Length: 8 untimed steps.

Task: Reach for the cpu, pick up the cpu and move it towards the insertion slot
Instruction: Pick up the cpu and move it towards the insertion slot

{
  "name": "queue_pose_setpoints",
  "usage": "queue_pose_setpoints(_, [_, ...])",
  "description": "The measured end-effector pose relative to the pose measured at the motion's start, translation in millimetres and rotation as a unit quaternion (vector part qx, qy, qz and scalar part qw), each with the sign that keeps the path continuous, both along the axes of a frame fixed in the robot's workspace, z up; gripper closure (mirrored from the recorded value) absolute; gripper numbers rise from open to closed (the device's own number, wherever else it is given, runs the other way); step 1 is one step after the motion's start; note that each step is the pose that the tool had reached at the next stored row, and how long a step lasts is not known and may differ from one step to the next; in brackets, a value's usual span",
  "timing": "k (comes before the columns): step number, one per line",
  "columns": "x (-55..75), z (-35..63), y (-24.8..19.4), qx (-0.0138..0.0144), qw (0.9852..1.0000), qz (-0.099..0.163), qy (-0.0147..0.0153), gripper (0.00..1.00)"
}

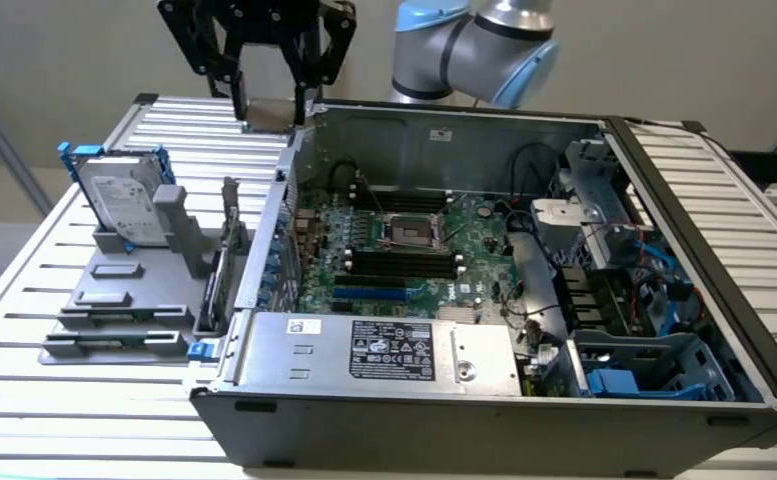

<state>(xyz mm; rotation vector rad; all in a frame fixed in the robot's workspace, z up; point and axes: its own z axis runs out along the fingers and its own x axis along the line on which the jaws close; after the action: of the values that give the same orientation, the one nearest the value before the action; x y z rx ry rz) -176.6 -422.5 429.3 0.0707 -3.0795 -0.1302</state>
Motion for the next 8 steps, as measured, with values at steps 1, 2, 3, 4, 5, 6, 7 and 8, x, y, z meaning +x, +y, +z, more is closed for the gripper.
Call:
queue_pose_setpoints(1, [4.5, -0.8, 0.3, 0.0000, 1.0000, 0.000, 0.0000, 0.45])
queue_pose_setpoints(2, [9.0, -1.5, 0.6, 0.0000, 1.0000, 0.000, 0.0000, 0.45])
queue_pose_setpoints(3, [13.4, -2.4, 1.0, 0.0000, 1.0000, 0.000, 0.0000, 0.45])
queue_pose_setpoints(4, [17.9, -3.3, 1.5, 0.0000, 1.0000, 0.000, 0.0000, 0.45])
queue_pose_setpoints(5, [22.5, -4.4, 2.2, 0.0000, 1.0000, 0.000, 0.0000, 0.45])
queue_pose_setpoints(6, [27.0, -5.6, 3.0, 0.0000, 1.0000, 0.000, 0.0000, 0.45])
queue_pose_setpoints(7, [31.9, -7.1, 4.1, 0.0000, 1.0000, 0.000, 0.0000, 0.45])
queue_pose_setpoints(8, [36.3, -8.7, 5.3, 0.0000, 1.0000, 0.000, 0.0000, 0.45])
